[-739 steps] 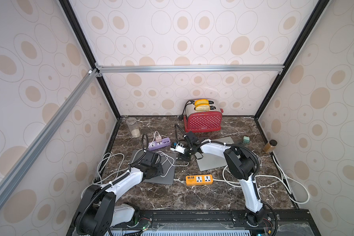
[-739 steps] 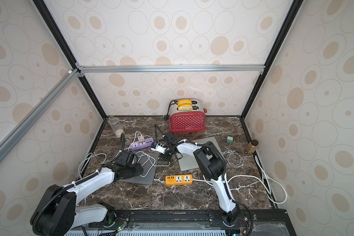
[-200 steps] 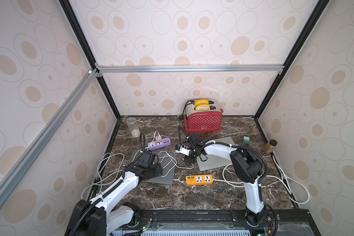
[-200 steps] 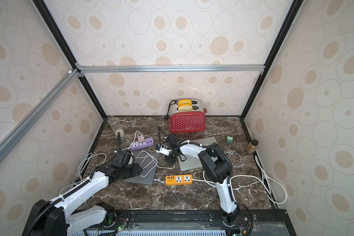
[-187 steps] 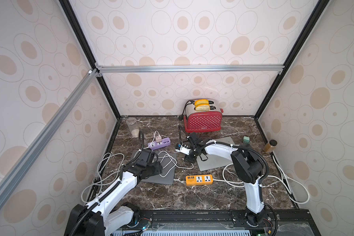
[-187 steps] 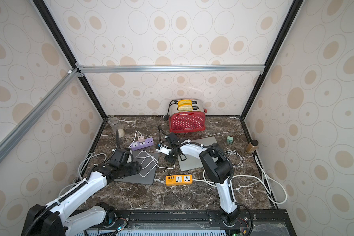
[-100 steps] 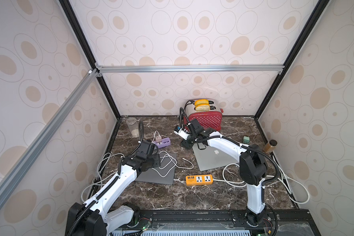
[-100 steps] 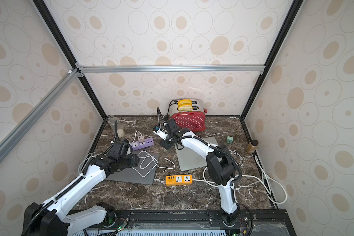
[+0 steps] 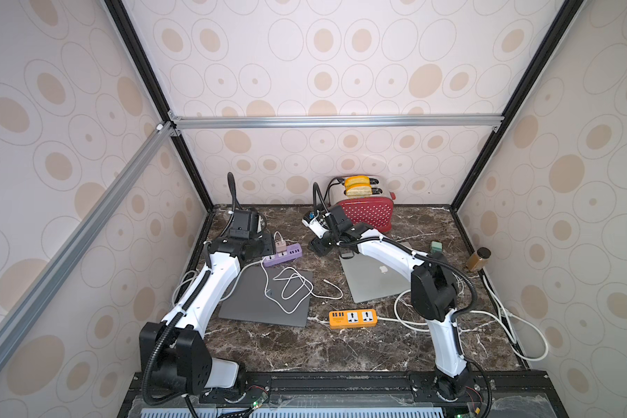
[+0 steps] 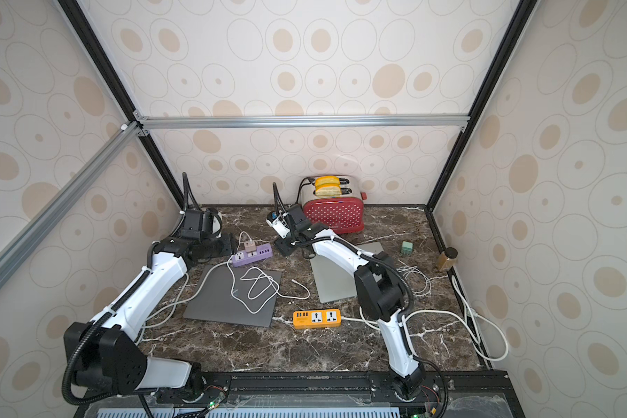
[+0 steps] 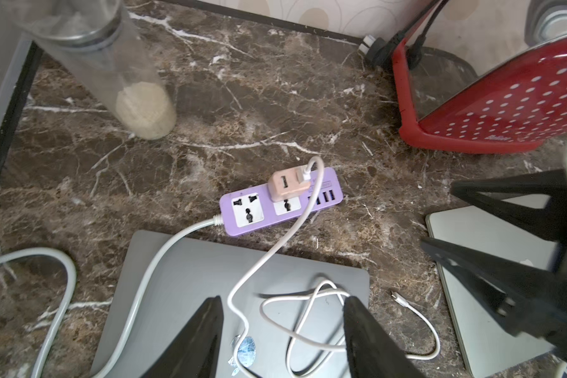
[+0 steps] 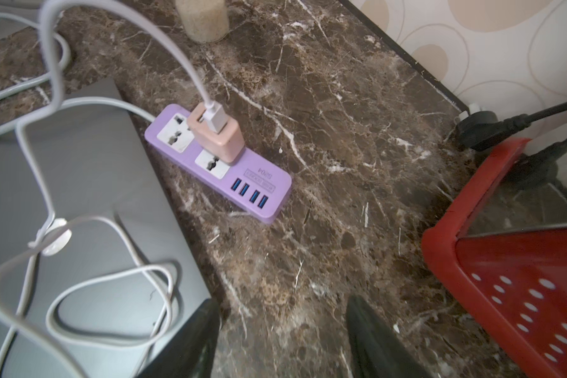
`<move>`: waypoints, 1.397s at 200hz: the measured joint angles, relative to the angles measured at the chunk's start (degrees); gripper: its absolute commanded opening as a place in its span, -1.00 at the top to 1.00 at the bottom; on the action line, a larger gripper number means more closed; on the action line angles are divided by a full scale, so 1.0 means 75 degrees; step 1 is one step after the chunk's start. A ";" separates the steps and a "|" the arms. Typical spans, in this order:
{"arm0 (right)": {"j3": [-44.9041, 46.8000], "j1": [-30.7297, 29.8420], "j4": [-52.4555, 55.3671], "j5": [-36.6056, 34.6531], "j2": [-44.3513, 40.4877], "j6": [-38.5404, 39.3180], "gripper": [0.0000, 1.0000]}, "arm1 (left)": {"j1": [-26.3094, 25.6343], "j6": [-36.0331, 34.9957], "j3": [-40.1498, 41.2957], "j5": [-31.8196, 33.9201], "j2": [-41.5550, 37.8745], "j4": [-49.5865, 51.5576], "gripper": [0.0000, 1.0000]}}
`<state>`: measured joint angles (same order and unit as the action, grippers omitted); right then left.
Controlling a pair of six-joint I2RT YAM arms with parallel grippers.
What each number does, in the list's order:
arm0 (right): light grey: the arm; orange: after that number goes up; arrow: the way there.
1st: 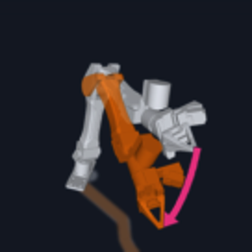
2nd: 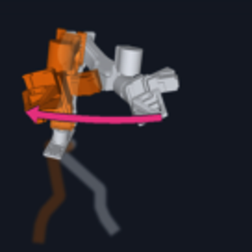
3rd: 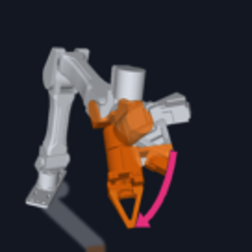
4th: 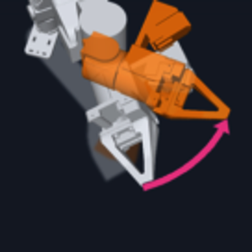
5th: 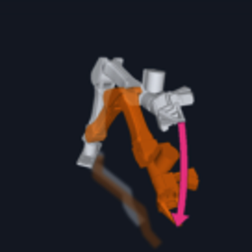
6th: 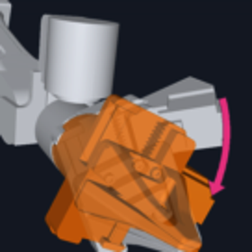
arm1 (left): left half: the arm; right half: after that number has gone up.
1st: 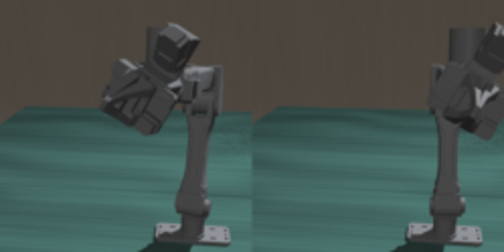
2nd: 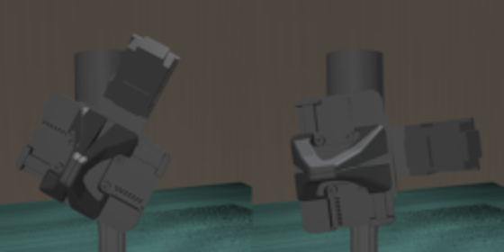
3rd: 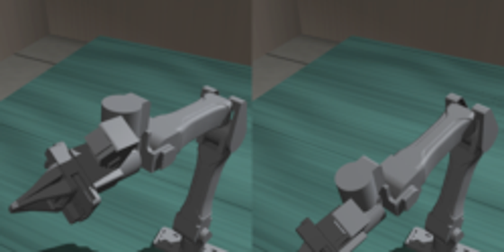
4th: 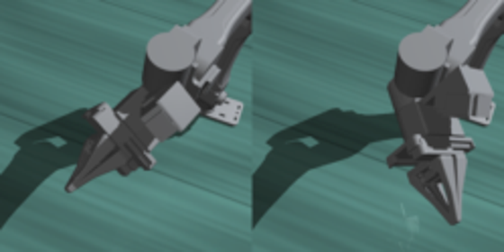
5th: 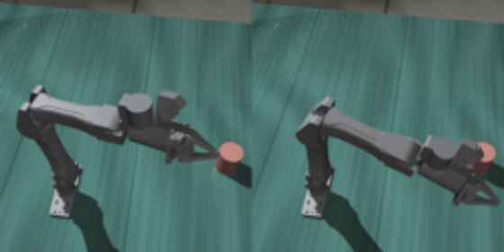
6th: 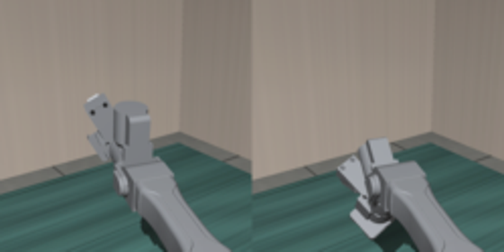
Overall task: Unplug the laptop charger
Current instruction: Move the socket to the center of the board.
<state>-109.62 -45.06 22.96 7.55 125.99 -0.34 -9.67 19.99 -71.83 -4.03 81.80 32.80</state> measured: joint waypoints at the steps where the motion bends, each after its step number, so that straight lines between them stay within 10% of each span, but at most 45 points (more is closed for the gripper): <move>1: -0.0035 0.0000 0.0009 0.0000 0.0026 -0.0012 -0.31 | 0.0000 -0.0012 -0.0044 -0.0012 0.0044 -0.0006 -0.21; 172: -0.1142 -0.0023 -0.0836 0.0309 0.2095 -0.2183 -0.55 | -0.0015 -0.0425 -0.1964 -0.0513 0.2879 -0.0350 -0.20; 230: 0.1390 0.0067 -0.1553 -0.0192 0.0819 -0.2183 -0.61 | 0.0128 -0.0353 -0.1964 0.0265 0.3139 -0.0306 -0.20; 279: 0.2594 0.0143 -0.1740 -0.0242 -0.0361 -0.2189 -0.62 | 0.0396 0.0175 -0.1466 -0.0766 0.2958 -0.1408 -0.17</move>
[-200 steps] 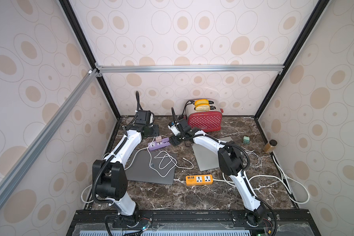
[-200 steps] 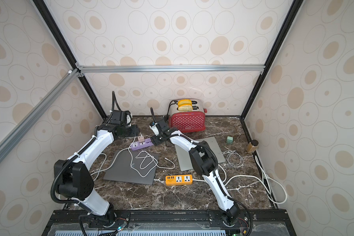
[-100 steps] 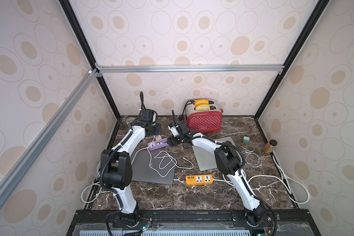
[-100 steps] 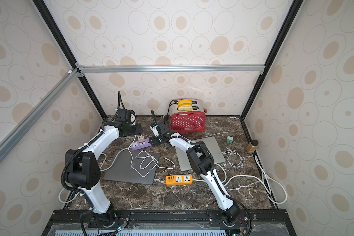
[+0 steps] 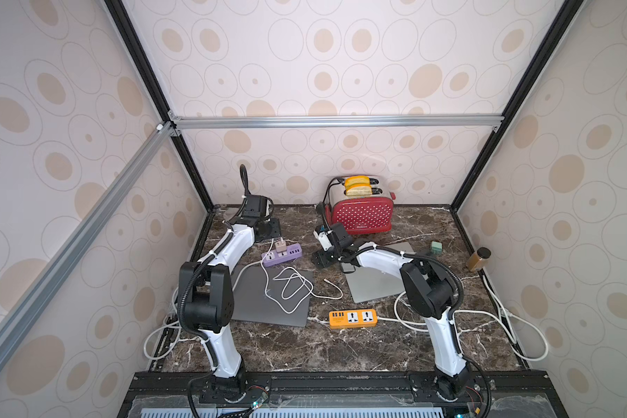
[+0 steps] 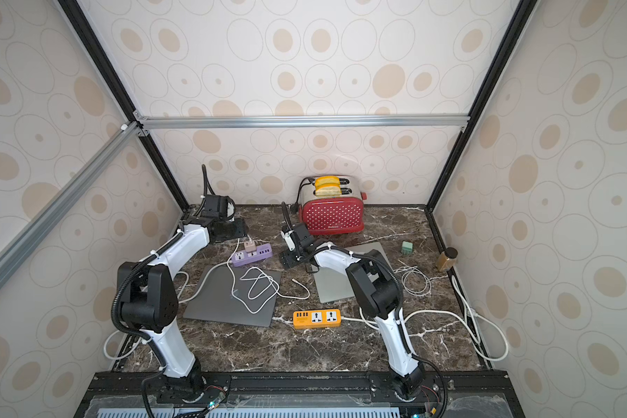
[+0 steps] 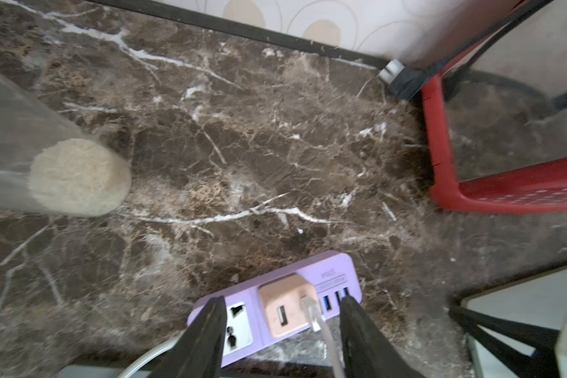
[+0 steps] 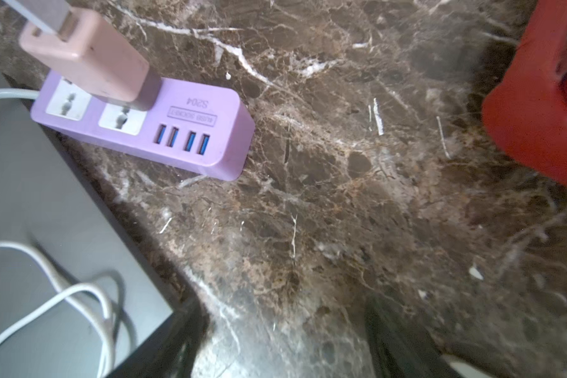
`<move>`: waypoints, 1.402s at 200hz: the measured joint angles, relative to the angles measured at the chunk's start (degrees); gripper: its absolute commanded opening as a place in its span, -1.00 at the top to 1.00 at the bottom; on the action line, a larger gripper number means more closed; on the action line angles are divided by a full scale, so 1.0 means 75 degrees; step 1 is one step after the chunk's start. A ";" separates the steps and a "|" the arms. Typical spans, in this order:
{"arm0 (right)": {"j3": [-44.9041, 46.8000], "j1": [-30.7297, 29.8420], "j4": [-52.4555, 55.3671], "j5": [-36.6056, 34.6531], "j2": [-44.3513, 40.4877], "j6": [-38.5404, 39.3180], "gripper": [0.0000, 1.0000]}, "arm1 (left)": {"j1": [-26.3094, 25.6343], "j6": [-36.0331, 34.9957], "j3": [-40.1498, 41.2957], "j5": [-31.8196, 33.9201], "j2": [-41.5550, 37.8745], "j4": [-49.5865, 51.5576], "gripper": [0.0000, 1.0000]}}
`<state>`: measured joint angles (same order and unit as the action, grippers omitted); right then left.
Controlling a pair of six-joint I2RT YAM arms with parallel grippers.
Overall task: Unplug the laptop charger
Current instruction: Move the socket to the center of the board.
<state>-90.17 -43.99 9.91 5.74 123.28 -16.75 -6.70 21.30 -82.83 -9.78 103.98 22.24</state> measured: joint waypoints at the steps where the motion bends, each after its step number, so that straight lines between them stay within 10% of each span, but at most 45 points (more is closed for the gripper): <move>1: 0.0015 0.0000 -0.0009 0.0000 -0.0015 -0.0003 -0.62 | 0.0003 0.0012 0.0017 -0.0044 -0.0012 -0.0029 -0.18; 60: 0.0994 0.0000 -0.0256 0.0038 -0.0379 -0.0102 -0.62 | 0.0169 0.0364 0.0187 -0.0574 -0.0490 -0.0705 -0.24; 185: 0.1448 0.0000 -0.0216 0.0149 -0.1271 -0.0073 -0.65 | 0.0291 0.0420 -0.0140 0.1632 0.0201 0.1148 -0.07; 280: 0.1679 0.0000 -0.0093 0.0318 -0.1652 -0.0052 -0.66 | 0.0291 0.0265 -0.0003 0.0446 0.1122 0.1294 -0.14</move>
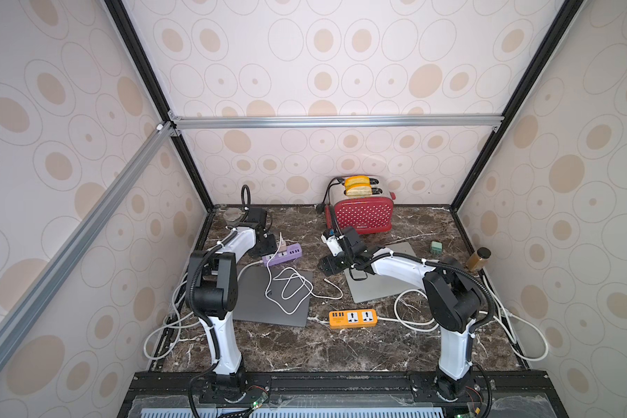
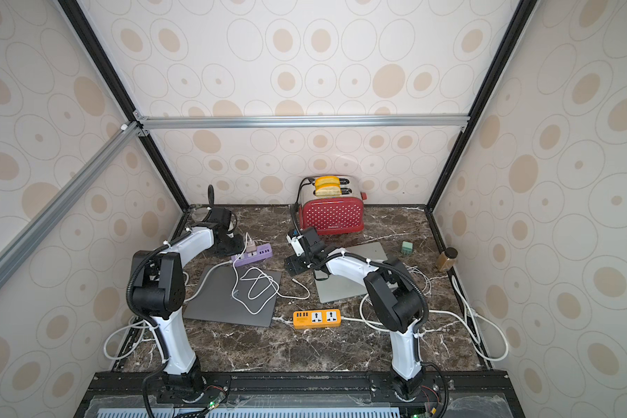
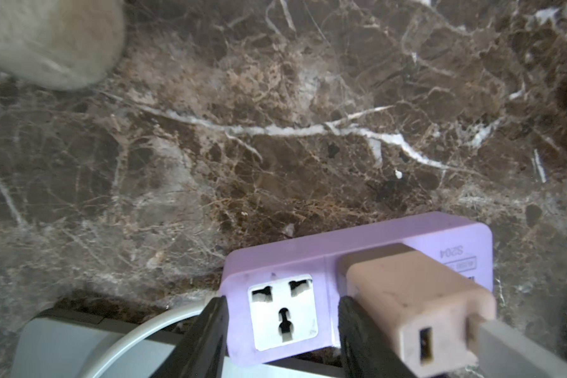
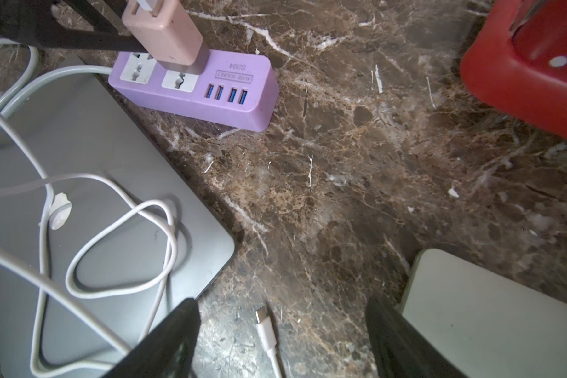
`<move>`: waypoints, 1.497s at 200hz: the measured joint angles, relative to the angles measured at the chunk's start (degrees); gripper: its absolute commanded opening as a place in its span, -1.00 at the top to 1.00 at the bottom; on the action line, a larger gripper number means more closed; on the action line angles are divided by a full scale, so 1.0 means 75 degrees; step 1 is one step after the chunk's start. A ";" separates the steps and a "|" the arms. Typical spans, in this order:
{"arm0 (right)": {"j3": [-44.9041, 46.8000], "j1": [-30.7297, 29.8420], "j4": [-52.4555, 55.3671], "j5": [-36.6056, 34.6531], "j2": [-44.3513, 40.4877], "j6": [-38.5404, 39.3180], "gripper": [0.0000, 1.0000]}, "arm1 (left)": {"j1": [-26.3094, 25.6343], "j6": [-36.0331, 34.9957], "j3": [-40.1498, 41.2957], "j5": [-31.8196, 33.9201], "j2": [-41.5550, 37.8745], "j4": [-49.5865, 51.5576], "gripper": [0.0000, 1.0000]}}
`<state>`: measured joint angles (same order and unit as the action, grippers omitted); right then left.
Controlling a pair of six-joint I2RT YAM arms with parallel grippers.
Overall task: Unplug the laptop charger
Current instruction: Move the socket to the center of the board.
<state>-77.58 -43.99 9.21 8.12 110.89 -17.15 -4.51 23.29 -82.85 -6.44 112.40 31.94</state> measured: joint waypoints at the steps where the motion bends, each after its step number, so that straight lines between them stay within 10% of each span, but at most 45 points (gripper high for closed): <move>1: 0.0009 0.0000 0.0000 -0.0003 -0.0012 0.0000 -0.66 | -0.0003 -0.0003 0.0000 -0.0012 0.0000 0.0003 -0.14; 204: 0.0035 0.0108 0.0420 -0.0356 -0.0370 0.0632 -0.70 | -0.1207 -0.1128 -0.0516 -0.1387 0.0694 -0.0612 -0.22; 299: -0.2113 0.0455 0.0283 0.0134 0.0740 0.0574 -0.57 | -0.1177 -0.1078 0.0233 -0.0781 -0.0152 -0.0831 -0.22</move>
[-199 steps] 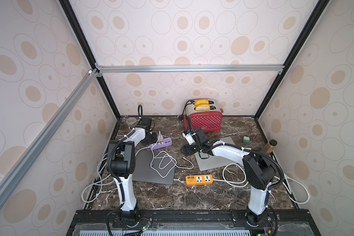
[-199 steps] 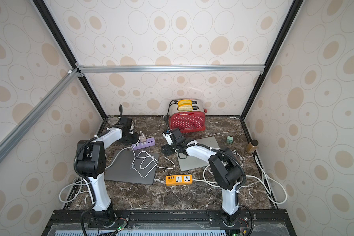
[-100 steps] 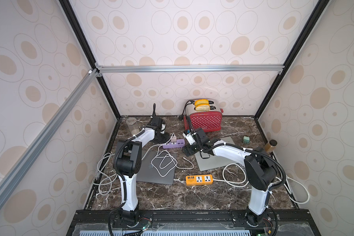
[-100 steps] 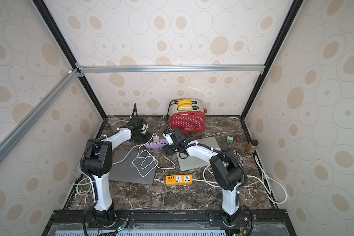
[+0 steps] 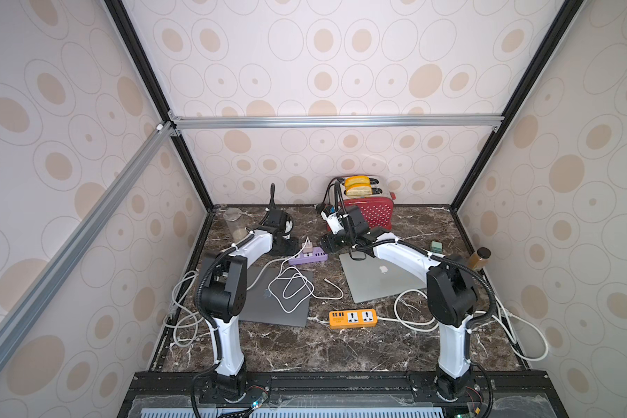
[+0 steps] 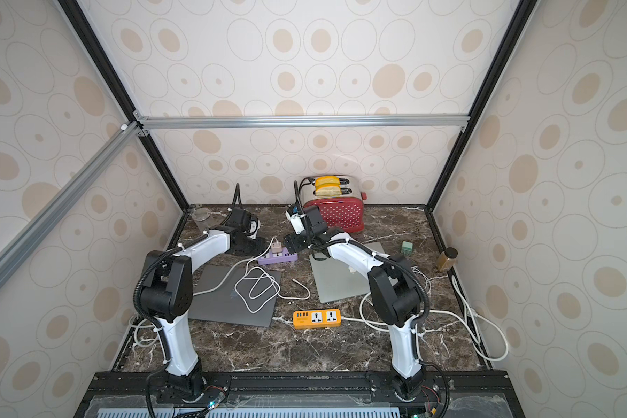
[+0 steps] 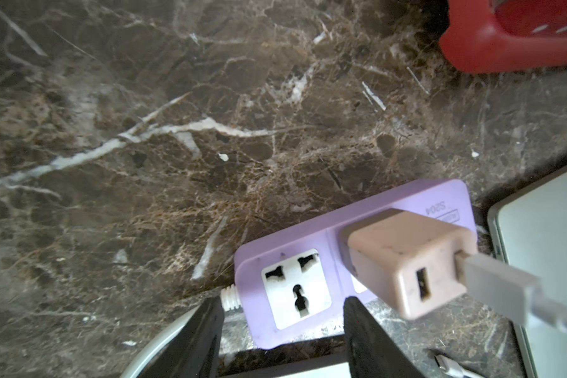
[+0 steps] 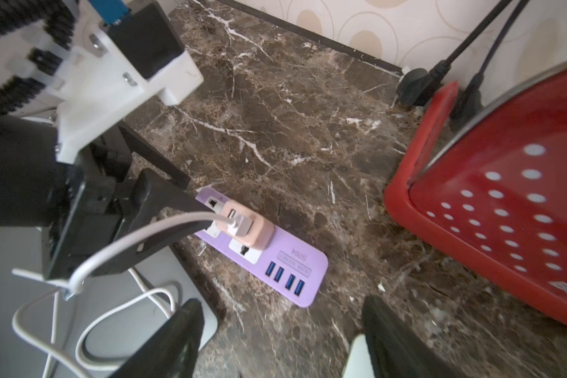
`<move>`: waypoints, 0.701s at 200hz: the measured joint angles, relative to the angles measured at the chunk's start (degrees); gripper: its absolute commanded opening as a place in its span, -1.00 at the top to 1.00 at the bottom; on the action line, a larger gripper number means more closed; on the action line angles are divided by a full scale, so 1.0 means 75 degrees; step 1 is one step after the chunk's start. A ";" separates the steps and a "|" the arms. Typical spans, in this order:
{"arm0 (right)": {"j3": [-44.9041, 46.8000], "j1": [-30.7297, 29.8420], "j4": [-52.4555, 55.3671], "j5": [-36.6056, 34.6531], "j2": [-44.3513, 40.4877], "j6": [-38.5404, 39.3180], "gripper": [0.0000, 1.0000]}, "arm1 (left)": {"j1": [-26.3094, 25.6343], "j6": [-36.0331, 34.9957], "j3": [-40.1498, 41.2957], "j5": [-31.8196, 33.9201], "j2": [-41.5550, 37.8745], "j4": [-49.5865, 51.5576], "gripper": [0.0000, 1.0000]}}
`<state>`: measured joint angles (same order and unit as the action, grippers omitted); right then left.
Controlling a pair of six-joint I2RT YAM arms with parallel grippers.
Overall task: Unplug the laptop charger
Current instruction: Move the socket to the center of the board.
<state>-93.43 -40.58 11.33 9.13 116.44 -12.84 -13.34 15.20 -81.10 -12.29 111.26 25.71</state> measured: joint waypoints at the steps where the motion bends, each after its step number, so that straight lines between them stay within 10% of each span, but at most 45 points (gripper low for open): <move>1: -0.0006 0.0000 -0.0003 0.0003 0.0012 0.0000 -0.57 | 0.0003 0.0000 0.0003 0.0003 -0.0006 -0.0003 -0.22; 140: -0.0286 -0.0160 -0.1064 0.0947 0.1017 -0.0175 -0.27 | 0.0600 0.0860 0.0530 -0.2384 -0.0216 -0.1533 -0.20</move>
<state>-95.57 -41.78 3.36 16.23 124.07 -14.15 -8.84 21.65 -77.12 -30.17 109.65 14.22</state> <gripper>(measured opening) 0.642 0.599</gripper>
